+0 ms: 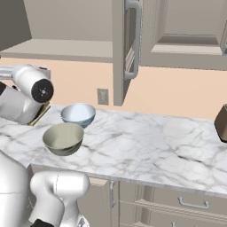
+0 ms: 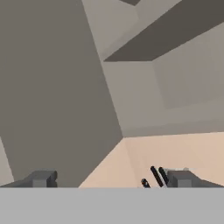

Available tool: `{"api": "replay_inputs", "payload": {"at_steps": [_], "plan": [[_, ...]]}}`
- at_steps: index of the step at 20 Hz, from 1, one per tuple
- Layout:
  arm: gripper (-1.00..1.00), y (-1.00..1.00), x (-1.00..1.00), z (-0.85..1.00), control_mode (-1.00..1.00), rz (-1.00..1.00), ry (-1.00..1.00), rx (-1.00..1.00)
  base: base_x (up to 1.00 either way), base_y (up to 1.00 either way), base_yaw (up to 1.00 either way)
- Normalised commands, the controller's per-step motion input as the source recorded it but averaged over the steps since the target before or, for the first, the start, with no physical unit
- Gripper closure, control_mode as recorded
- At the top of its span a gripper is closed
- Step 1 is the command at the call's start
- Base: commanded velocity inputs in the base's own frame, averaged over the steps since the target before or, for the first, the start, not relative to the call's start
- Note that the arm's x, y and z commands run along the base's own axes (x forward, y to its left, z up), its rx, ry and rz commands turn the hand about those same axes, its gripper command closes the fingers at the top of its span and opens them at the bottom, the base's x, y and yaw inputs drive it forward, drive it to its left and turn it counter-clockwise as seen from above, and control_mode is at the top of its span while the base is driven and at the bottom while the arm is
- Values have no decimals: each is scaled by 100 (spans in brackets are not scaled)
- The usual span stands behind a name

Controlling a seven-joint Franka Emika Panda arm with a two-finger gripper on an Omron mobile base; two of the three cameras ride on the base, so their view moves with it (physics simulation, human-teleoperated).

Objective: Open the cabinet. Pick the bowls from the counter and place them in the cabinet. Then close the cabinet.

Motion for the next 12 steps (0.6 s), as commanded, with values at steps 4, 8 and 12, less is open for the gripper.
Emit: {"api": "replay_inputs", "payload": {"at_steps": [4, 8, 12], "plan": [[-100, 52, 36, -62, -100, 10, -2, 0, 0, 0, 0], [-100, 88, 0, -27, -100, 2, -16, 0, 0, 0, 0], [-100, 95, 0, -22, -100, 0, -5, 0, 0, 0, 0]]}}
